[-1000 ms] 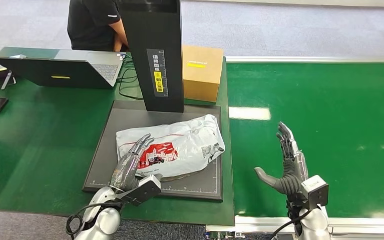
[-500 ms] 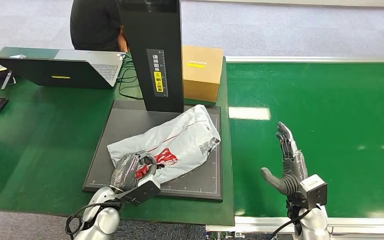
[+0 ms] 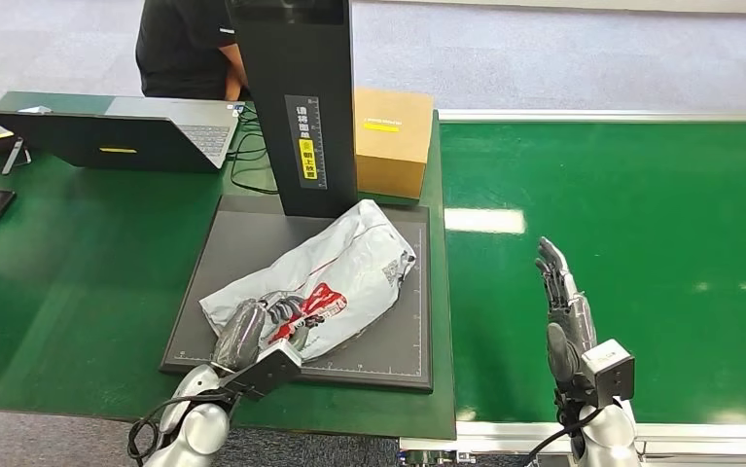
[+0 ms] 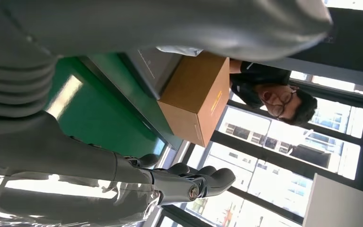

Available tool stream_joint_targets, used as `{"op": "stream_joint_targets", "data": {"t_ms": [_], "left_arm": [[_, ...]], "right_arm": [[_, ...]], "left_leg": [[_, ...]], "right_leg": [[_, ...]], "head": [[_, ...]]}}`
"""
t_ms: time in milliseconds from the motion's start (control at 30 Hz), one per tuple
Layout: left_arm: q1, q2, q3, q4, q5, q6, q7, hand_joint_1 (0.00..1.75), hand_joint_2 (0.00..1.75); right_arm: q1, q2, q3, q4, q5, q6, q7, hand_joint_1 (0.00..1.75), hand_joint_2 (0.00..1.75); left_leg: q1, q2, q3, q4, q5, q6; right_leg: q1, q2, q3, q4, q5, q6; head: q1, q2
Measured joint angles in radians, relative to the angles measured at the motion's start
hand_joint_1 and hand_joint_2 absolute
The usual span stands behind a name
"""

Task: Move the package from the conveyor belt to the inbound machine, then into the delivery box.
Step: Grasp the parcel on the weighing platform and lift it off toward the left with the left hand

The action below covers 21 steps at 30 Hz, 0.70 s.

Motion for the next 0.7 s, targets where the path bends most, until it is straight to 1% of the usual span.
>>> {"op": "stream_joint_targets", "data": {"t_ms": [167,333,400,500,633,700], "left_arm": [[0.01,0.0,0.009,-0.008,0.082,-0.047,-0.033,0.0,1.75],[0.019,0.0,0.017,-0.019,0.202,-0.165,-0.079,0.0,1.75],[0.024,0.0,0.017,-0.021,0.223,-0.202,-0.085,0.0,1.75],[0.029,0.002,0.014,-0.024,0.199,-0.218,-0.058,0.0,1.75],[0.029,0.006,-0.009,-0.024,0.079,-0.184,0.04,0.0,1.75],[0.028,0.007,-0.017,-0.024,0.058,-0.174,0.056,0.0,1.75]], "right_arm": [[0.0,0.001,0.0,0.0,0.001,0.0,0.001,0.0,0.0],[-0.001,0.001,0.0,0.007,0.001,0.002,0.001,0.0,0.0],[-0.001,0.001,0.0,0.012,0.001,0.002,0.001,0.0,0.0],[-0.003,0.001,0.001,0.018,0.001,0.002,0.001,0.0,0.0],[-0.005,0.001,0.003,0.021,0.001,0.002,0.001,0.0,0.0],[-0.005,0.001,0.003,0.021,0.001,0.002,0.001,0.0,0.0]], "left_leg": [[0.0,0.0,0.0,0.0,0.0,0.0],[0.0,0.0,0.0,0.0,0.0,0.0],[0.0,0.0,0.0,0.0,0.0,0.0],[0.0,0.0,0.0,0.0,0.0,0.0],[0.0,0.0,0.0,0.0,0.0,0.0],[0.0,0.0,0.0,0.0,0.0,0.0]], "right_leg": [[0.0,0.0,0.0,0.0,0.0,0.0],[0.0,0.0,0.0,0.0,0.0,0.0],[0.0,0.0,0.0,0.0,0.0,0.0],[0.0,0.0,0.0,0.0,0.0,0.0],[0.0,0.0,0.0,0.0,0.0,0.0],[0.0,0.0,0.0,0.0,0.0,0.0]], "head": [[0.0,0.0],[0.0,0.0],[0.0,0.0],[0.0,0.0],[0.0,0.0],[0.0,0.0]]}}
